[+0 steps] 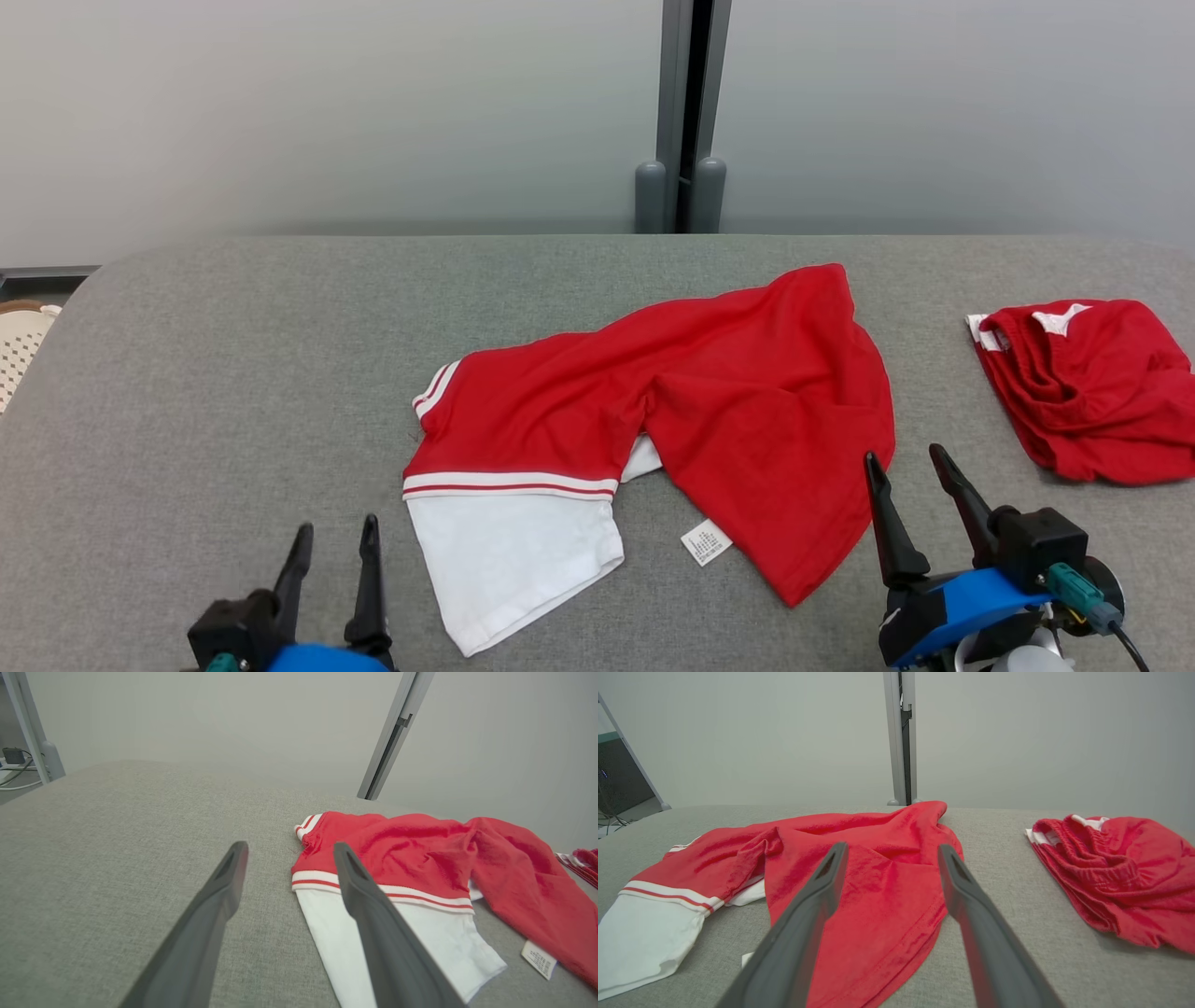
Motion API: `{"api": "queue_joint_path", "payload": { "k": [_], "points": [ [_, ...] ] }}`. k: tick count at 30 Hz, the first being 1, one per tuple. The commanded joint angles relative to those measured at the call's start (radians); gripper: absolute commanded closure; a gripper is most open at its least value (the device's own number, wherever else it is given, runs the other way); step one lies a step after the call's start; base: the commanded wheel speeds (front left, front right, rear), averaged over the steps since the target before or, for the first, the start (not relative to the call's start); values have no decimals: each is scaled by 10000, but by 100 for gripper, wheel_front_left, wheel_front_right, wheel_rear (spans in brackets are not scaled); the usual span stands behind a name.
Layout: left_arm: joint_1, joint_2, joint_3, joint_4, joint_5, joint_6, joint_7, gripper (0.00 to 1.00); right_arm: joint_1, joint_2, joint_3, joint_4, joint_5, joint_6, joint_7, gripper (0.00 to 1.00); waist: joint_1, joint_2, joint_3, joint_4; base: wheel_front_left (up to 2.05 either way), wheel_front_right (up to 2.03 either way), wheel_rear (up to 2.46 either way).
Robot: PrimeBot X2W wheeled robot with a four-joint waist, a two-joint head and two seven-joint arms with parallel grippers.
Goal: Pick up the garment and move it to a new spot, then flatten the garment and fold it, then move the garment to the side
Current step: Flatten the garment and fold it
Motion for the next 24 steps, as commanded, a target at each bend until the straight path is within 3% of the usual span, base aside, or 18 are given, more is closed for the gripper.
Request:
{"api": "queue_joint_path", "payload": {
  "k": [1, 8, 13, 24],
  "points": [
    [155, -1, -66, 105, 61, -25, -38, 0, 107, 1, 14, 5, -6, -2, -57, 0, -1, 0, 5, -17, 0, 0, 0],
    [669, -103, -548, 98, -416, -208, 1800, 0, 217, 0, 98, 266, -5, -2, -56, 0, -1, 0, 171, -62, 0, 0, 0],
    [1043, -191, -827, -339, -861, -111, 3302, 0, 211, 0, 157, 577, 33, 0, -57, 0, -1, 0, 340, -89, 0, 0, 0],
    [606, -296, -1113, -326, -995, 140, 4105, 0, -30, -1, 718, 1589, 176, 0, 280, 0, -1, 0, 713, -422, 0, 0, 0]
  ]
}}
